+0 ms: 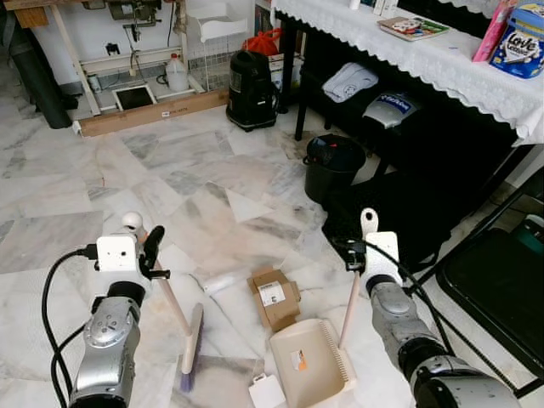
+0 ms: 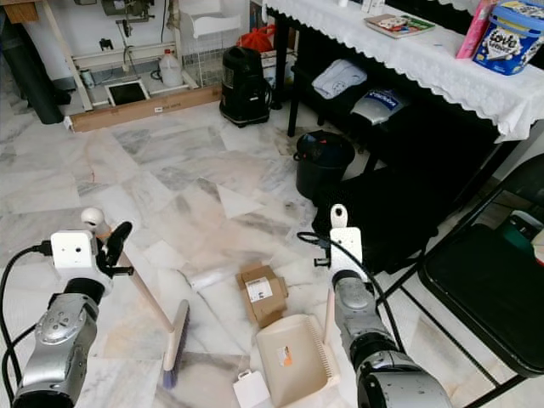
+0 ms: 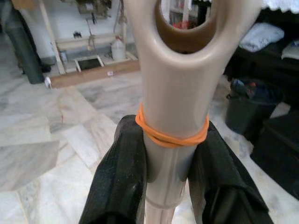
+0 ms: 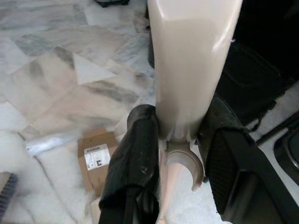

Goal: Sweep floor

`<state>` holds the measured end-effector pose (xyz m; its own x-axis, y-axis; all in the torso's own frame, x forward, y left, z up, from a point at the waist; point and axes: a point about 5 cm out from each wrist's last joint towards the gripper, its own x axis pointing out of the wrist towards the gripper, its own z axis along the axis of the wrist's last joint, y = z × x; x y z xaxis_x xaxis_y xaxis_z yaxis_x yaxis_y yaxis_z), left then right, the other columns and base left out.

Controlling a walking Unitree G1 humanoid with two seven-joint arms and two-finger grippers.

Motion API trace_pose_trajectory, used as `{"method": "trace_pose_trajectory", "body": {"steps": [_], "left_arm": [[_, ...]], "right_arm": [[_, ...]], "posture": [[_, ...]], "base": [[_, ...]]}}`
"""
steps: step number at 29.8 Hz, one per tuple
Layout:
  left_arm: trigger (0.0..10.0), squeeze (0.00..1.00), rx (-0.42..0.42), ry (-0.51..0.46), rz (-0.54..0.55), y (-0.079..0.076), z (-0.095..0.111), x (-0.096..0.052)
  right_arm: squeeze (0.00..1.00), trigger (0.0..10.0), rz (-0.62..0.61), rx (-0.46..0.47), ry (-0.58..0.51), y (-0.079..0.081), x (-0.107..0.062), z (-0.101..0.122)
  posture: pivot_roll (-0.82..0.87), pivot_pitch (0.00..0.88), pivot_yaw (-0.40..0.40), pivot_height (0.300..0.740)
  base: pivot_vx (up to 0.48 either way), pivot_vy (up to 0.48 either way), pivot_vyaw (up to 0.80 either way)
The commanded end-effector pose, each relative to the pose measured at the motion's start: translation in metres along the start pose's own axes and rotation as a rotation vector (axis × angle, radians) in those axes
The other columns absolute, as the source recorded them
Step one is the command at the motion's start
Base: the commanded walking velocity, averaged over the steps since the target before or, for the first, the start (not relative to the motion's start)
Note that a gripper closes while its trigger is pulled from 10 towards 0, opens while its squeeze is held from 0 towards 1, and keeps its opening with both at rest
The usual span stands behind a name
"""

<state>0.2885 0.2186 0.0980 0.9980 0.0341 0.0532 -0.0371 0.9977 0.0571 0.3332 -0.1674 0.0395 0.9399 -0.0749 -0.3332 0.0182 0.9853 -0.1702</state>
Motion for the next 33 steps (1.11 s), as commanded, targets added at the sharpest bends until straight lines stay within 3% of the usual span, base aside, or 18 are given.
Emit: {"method": "trace_pose_trajectory", "body": {"steps": [1, 7, 16, 33], "left_arm": [[10.0, 0.00, -0.001, 0.042, -0.023, -0.003, -0.005, 0.000], [10.0, 0.00, -0.111, 0.084, -0.007, -0.003, -0.010, 0.002], [10.0, 0.00, -0.224, 0.201, -0.039, -0.004, -0.020, 0.004], [10.0, 0.00, -0.156, 0.261, -0.061, -0.001, -0.014, 0.006]], "right_arm": [[0.00, 10.0, 0.011, -0.025, 0.025, 0.001, 0.000, -0.003], [0.00, 10.0, 0.031, -0.088, 0.146, 0.006, -0.004, -0.020], [0.00, 10.0, 0.077, -0.122, 0.219, 0.017, -0.008, -0.031], [0.00, 10.0, 0.176, -0.199, 0.314, 0.029, -0.016, -0.048]], "posture": [[0.01, 0.044, -0.052, 0.740], [0.01, 0.049, -0.053, 0.740], [0.01, 0.058, -0.054, 0.740], [0.01, 0.068, -0.051, 0.740]], "base": [[0.000, 0.000, 0.00], [0.000, 0.000, 0.00], [0.000, 0.000, 0.00], [0.000, 0.000, 0.00]]}}
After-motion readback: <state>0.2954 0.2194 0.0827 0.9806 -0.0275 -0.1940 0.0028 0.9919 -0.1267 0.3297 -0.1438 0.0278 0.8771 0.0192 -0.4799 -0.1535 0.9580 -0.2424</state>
